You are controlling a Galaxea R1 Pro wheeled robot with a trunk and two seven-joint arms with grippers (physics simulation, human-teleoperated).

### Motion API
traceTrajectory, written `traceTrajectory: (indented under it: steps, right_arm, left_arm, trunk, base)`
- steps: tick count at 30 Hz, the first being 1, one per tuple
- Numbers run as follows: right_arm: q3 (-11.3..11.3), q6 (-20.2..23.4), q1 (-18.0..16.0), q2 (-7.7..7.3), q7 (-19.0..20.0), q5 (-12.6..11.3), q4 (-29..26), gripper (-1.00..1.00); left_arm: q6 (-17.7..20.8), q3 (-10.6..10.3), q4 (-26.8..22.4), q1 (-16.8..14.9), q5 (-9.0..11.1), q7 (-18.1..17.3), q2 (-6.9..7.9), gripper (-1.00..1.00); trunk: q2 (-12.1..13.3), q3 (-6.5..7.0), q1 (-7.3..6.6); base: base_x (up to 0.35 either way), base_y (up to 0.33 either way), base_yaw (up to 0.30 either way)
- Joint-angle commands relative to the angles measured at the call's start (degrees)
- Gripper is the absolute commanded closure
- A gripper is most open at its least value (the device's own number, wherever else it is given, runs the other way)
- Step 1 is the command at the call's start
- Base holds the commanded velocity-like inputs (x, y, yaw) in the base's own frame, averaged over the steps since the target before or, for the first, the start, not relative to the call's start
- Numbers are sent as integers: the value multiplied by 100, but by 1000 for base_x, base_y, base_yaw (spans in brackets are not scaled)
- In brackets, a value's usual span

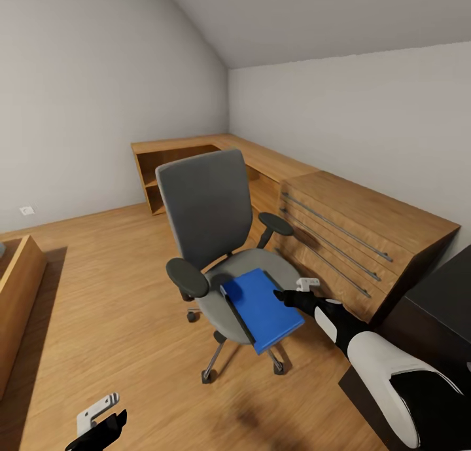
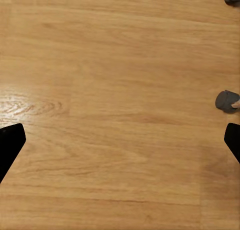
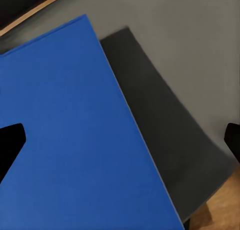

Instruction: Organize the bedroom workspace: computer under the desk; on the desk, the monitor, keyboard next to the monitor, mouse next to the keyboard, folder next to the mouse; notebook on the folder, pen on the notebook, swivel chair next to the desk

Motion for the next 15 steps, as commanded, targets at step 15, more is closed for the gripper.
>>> traceTrajectory:
  steps: [15]
  right_arm:
    - [35, 33, -2, -10, 3, -63, -10, -100]
  left_arm:
    - [23, -4, 35, -1, 67, 36, 1, -100]
  trunk:
    - [-2, -5, -1]
  base:
    - [0, 0, 0]
